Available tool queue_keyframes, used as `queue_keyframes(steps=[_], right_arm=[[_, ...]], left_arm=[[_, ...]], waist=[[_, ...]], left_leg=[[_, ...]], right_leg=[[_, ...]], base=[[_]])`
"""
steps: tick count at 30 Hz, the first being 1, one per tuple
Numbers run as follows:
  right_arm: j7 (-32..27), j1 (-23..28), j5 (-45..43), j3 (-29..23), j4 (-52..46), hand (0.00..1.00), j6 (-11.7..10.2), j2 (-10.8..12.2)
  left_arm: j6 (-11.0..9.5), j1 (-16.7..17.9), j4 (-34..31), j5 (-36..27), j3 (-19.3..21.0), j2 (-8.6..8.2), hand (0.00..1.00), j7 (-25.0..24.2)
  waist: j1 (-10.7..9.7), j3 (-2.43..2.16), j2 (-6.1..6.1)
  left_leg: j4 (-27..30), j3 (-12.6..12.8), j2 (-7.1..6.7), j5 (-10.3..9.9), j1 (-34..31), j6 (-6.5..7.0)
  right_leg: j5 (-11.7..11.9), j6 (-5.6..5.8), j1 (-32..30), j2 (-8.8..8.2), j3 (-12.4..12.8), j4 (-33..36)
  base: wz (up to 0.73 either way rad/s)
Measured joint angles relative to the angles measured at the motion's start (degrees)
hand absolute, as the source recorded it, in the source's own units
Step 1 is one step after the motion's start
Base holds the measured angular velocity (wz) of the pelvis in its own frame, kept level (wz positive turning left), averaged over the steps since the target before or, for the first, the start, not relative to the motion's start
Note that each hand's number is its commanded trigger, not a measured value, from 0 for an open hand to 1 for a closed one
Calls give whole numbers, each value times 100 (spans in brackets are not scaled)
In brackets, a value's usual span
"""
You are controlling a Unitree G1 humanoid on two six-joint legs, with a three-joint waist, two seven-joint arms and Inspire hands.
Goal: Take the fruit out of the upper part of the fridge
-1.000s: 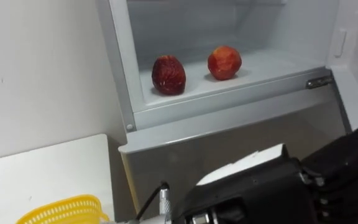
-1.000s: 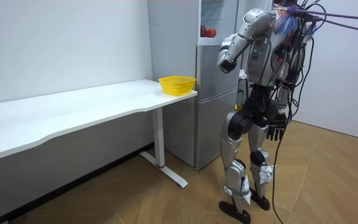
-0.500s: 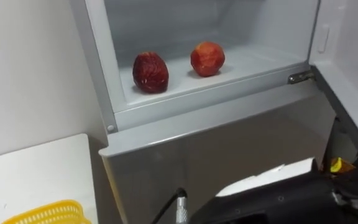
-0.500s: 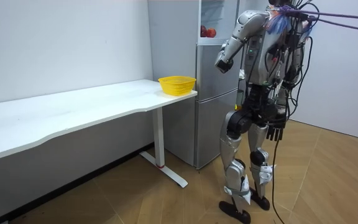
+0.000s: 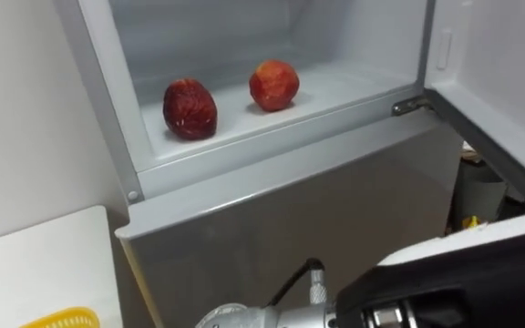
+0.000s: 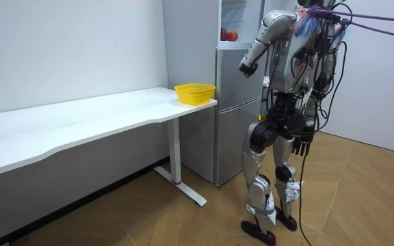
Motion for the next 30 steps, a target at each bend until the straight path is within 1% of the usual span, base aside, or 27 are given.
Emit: queue_keyframes(steps=[2,5,7,10,13,16,20,24,26,27,28,29,30], right_arm=[[2,-19,-21,1,0,0,0,-5],[6,-31,-5,2,11,0,-2,-4],[0,-43,-4,5,8,0,-3,-3],[2,-85,-3,7,9,0,1,-3],[-5,-140,1,106,19,0,2,-4],[-6,-145,28,129,19,0,3,-4],[-23,-145,74,119,33,0,-2,-5],[-11,-146,71,124,32,0,-4,-4],[-2,-145,74,118,45,0,-8,0],[17,-141,75,116,46,0,-4,0],[29,-148,75,110,30,0,-3,0],[37,-157,77,109,30,0,-4,0],[65,-185,76,105,39,0,-2,-1]], left_arm=[[-23,-18,19,-85,-46,-9,0,30],[-27,-111,33,-145,-133,-58,0,141],[-27,-140,34,-151,-189,-122,0,226],[-25,-142,33,-146,-294,-227,0,356],[-25,-162,32,-146,-356,-258,0,464],[-24,-261,34,-142,-402,-256,0,575],[-24,-272,34,-141,-402,-236,0,644],[-24,-272,31,-136,-392,-235,0,707],[-24,-271,27,-124,-381,-221,0,706],[-24,-270,21,-37,-373,-206,0,706],[-24,-268,5,-6,-355,-172,0,707],[-19,-266,-20,-5,-338,-142,0,707],[-13,-234,-130,-6,-267,-43,0,706]], waist=[[-62,10,34],[-116,0,81],[-142,-6,111],[-149,-6,118],[-167,-5,116],[-161,-4,114],[-147,7,98],[-20,23,73],[48,46,40],[114,75,-3],[180,87,-40],[216,90,-59],[264,95,-99]], left_leg=[[0,14,1,0,-2,0],[-6,19,1,0,-2,0],[-10,22,1,0,-2,-1],[-10,30,0,0,-2,-1],[-4,19,0,0,-1,-1],[-4,18,-2,0,-1,-1],[-9,19,-4,1,37,-1],[-67,17,-12,9,102,-12],[-76,17,-14,16,136,-19],[-78,16,-13,18,175,-22],[-84,11,-13,22,181,-29],[-89,11,-13,27,184,-34],[-96,9,-11,35,185,-42]], right_leg=[[0,0,-2,2,14,-11],[1,-1,3,3,13,-74],[1,-1,5,4,17,-76],[1,-1,11,6,25,-84],[1,-1,16,5,26,-86],[1,-1,15,2,27,-87],[1,-1,42,-1,21,-84],[-7,-1,51,-3,38,-85],[-7,-1,75,-3,38,-82],[-17,-7,109,-8,22,-73],[-29,-11,114,-13,-6,-65],[-29,-11,113,-12,-8,-66],[-30,-13,113,-13,-19,-66]], base=[[0],[0],[0],[0],[0],[0],[-1],[-3],[0],[0],[0],[0],[0]])
